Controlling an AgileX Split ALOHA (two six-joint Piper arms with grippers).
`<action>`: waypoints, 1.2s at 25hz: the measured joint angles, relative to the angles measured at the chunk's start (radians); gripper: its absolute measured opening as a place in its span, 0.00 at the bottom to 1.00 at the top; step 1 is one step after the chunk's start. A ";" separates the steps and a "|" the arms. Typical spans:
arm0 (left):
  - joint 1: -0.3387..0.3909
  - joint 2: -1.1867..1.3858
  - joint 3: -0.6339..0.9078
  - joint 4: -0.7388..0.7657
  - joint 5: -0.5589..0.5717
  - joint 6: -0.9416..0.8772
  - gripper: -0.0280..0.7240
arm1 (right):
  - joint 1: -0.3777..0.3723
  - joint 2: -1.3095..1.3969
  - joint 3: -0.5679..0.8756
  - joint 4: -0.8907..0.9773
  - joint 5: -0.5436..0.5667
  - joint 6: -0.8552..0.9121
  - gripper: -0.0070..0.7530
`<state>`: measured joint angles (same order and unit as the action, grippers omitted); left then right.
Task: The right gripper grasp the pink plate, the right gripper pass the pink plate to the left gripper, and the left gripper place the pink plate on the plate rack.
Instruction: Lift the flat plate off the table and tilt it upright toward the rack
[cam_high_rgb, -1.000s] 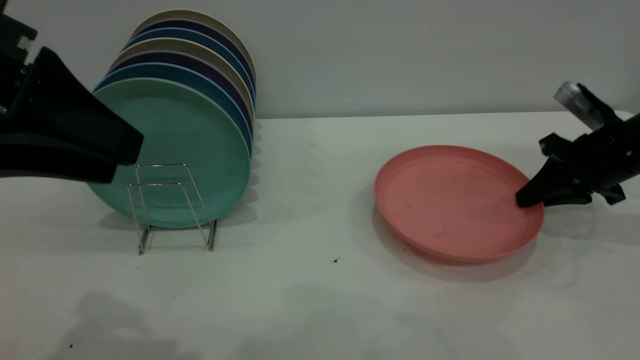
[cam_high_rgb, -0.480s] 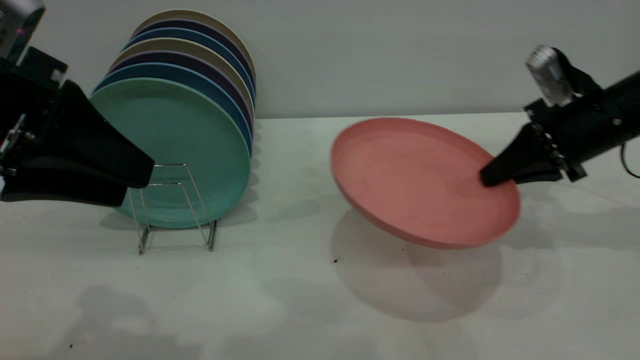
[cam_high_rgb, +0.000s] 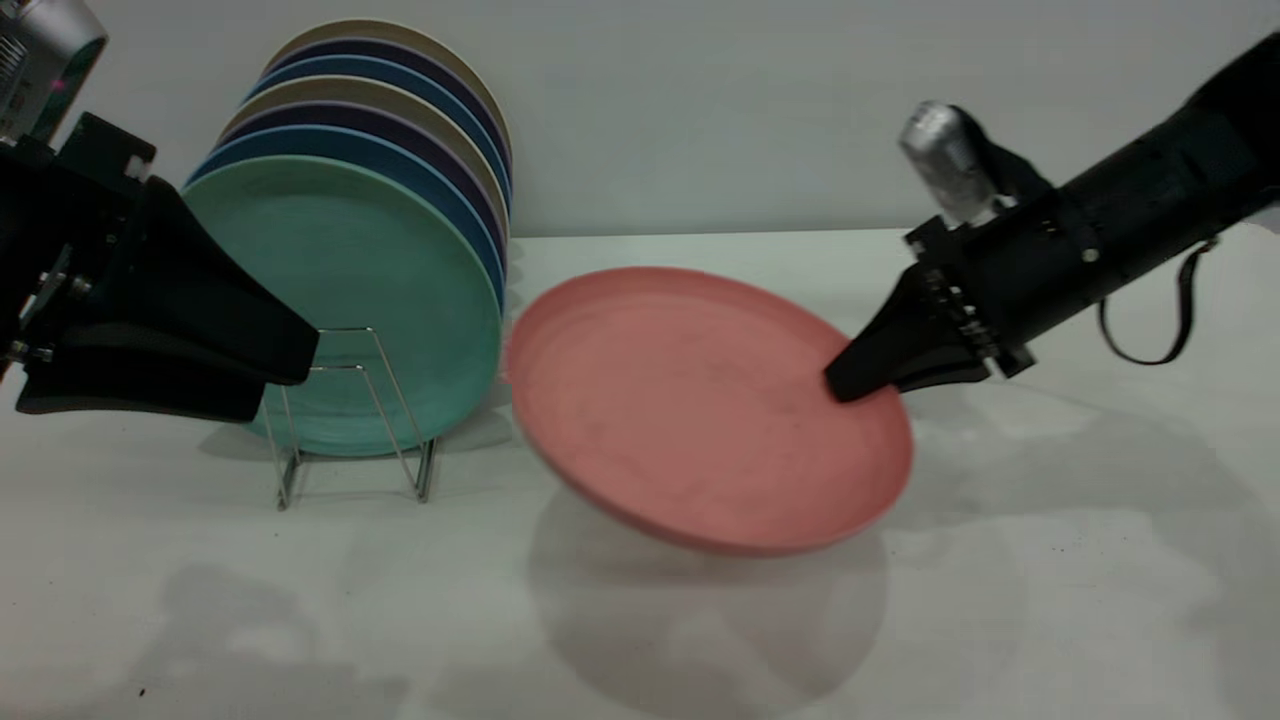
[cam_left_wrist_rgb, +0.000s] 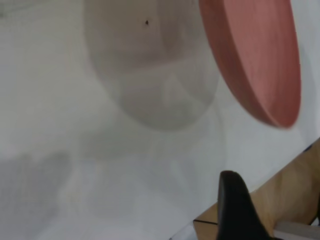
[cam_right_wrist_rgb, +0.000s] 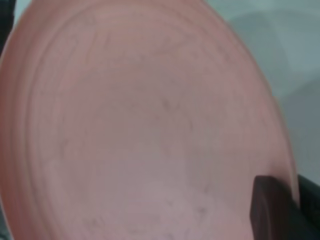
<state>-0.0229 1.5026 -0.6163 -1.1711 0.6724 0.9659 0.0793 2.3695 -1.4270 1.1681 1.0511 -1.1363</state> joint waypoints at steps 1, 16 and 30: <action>0.000 0.000 0.000 -0.004 -0.010 0.000 0.59 | 0.009 0.000 0.000 0.002 0.007 0.000 0.03; 0.000 0.063 0.000 -0.082 -0.034 0.003 0.56 | 0.082 -0.033 0.000 0.060 0.046 0.000 0.03; 0.000 0.176 -0.001 -0.304 0.037 0.155 0.54 | 0.104 -0.034 0.000 0.060 0.046 0.001 0.03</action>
<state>-0.0229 1.6781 -0.6171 -1.4746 0.7091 1.1210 0.1835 2.3356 -1.4270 1.2285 1.0967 -1.1351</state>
